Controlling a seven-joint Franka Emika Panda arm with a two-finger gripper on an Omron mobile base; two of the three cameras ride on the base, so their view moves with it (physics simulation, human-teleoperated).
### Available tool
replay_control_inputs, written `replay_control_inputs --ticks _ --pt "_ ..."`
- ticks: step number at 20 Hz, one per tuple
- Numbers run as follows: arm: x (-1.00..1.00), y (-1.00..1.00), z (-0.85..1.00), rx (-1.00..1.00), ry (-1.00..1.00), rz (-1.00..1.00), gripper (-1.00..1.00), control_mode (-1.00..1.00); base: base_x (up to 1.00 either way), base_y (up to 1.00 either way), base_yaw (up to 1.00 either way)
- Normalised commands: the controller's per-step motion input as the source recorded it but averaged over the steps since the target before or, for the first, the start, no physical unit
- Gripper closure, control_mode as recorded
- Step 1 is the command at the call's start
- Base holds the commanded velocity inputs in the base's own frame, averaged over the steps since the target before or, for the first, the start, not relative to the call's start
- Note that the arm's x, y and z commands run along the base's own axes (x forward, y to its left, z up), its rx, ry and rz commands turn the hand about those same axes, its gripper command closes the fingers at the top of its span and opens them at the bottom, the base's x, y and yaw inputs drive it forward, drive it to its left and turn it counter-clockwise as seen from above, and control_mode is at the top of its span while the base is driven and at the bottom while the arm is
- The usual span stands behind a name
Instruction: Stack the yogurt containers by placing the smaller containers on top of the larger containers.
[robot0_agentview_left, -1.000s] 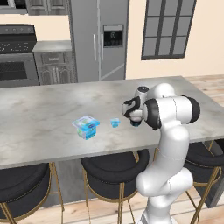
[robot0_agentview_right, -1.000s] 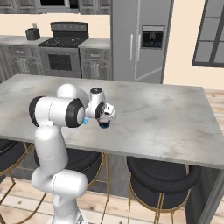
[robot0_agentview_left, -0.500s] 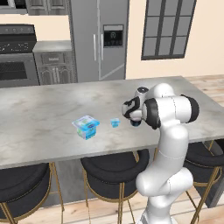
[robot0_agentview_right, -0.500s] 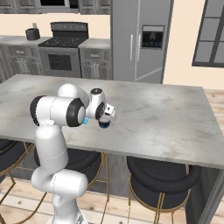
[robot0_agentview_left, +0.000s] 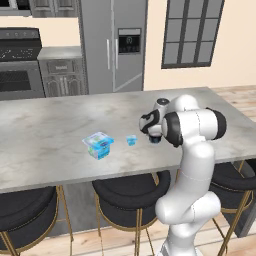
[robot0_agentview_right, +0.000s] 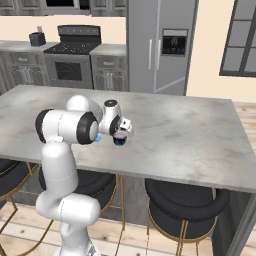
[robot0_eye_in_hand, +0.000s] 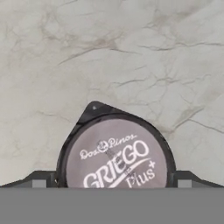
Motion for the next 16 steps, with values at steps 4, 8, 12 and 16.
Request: replay_control_inputs --ticks 4,8,12,16 --pt "0.06 0.0 -0.06 0.0 0.0 0.0 -1.0 -1.0 0.0 0.0 0.0" --pt "0.01 0.0 -0.07 0.0 0.0 0.0 -1.0 -1.0 0.0 0.0 0.0" --pt "0.02 0.0 -0.19 0.0 0.0 0.0 -1.0 -1.0 0.0 0.0 0.0" --pt "0.01 0.0 -0.09 0.0 0.0 0.0 -1.0 -1.0 0.0 0.0 0.0"
